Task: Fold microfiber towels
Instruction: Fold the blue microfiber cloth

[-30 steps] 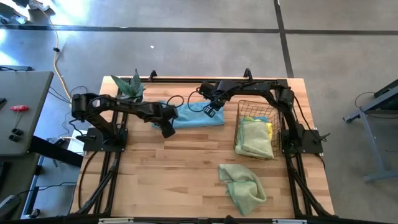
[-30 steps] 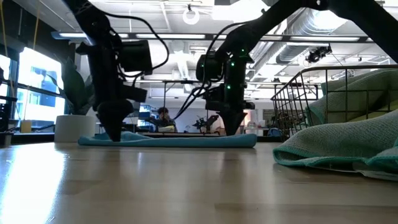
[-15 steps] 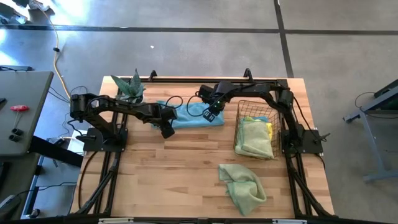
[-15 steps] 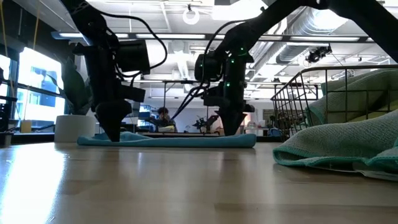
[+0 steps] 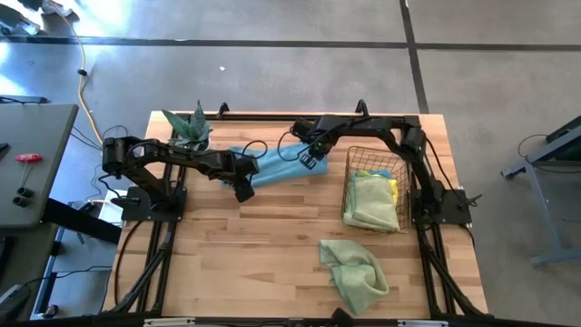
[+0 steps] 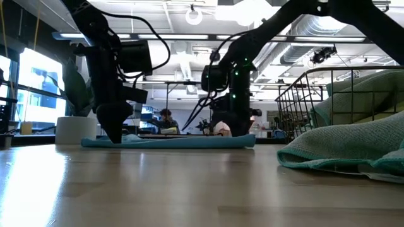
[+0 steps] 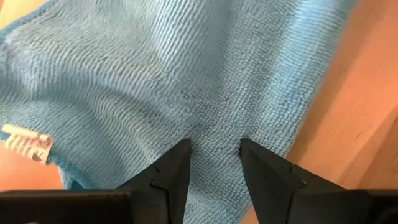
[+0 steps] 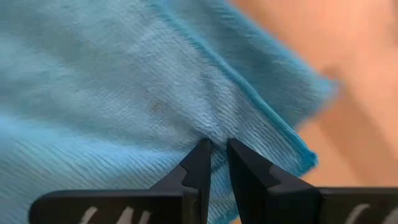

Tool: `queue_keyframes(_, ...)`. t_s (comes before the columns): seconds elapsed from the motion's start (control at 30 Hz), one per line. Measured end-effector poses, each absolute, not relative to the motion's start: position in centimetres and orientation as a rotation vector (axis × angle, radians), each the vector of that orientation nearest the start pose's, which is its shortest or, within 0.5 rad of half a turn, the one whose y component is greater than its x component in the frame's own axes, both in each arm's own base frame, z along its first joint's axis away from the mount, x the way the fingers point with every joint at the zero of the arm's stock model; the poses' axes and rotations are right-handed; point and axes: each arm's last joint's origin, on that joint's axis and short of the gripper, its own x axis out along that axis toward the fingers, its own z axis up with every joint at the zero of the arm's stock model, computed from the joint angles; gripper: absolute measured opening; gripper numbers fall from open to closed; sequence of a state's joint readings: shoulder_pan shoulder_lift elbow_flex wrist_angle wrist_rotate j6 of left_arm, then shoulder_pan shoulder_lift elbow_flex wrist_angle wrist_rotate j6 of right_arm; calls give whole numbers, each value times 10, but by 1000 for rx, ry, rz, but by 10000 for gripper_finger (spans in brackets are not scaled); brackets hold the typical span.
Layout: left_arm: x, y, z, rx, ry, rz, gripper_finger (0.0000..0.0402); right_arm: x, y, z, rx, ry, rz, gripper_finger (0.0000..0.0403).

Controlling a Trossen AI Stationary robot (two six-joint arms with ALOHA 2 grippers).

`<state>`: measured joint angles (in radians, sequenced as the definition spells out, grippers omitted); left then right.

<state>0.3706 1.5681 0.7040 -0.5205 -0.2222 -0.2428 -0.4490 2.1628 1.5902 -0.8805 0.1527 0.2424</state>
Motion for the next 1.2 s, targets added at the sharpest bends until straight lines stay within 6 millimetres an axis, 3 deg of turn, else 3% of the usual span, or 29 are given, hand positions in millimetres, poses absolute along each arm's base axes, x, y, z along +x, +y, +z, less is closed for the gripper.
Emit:
queue_keyframes(0.17,223,93,126,-296,1337,656,133,369,-192,144,396,1405,-693,48)
queue_keyframes(0.3,223,93,126,-310,1331,668,133,370,-190,149,470,1401,-601,48)
queue_keyframes(0.5,231,96,135,-317,1307,658,133,385,-182,185,475,1295,-553,48)
queue_keyframes(0.63,240,100,146,-294,1253,650,133,397,-169,196,487,1249,-511,48)
queue_keyframes(0.87,240,109,151,-237,1238,723,133,406,-135,181,437,1290,-462,48)
queue_keyframes(1.2,223,125,142,-221,1292,824,133,396,-114,146,472,1349,-491,48)
